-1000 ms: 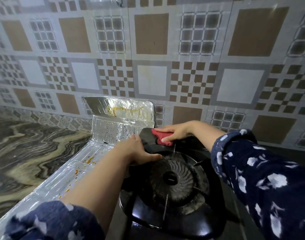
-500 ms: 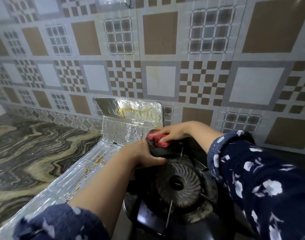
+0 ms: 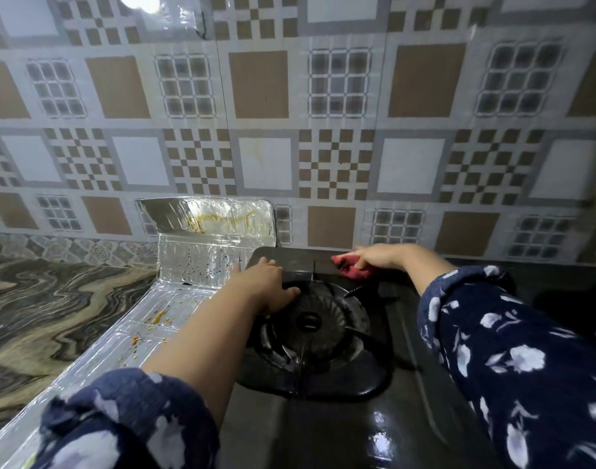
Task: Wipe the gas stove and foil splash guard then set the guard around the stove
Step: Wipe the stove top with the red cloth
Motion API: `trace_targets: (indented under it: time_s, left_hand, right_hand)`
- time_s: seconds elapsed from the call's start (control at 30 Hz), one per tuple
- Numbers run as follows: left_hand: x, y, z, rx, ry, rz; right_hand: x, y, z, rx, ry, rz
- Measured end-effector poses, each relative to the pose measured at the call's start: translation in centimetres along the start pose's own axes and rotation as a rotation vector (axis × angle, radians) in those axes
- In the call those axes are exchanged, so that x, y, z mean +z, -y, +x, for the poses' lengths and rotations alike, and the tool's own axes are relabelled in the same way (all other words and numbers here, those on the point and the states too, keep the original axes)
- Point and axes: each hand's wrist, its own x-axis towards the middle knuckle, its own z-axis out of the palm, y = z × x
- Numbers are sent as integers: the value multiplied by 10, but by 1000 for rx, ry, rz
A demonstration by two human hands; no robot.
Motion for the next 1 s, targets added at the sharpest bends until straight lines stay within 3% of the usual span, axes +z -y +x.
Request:
trace_targets:
  time_s: [0.3, 0.63, 0.83, 1.0]
  left_hand:
    - [10, -18, -43, 82, -49, -34]
    - [22, -44, -123, 230, -52, -113]
    - [34, -50, -162, 275, -93, -116]
    - [49, -36, -195, 288, -148, -182]
  right_hand:
    - [45, -27, -107, 136, -322, -119]
    - [134, -32, -199, 244, -482, -292]
    - [180, -13, -232, 218, -584, -193]
    - [201, 12, -239, 163, -600, -271]
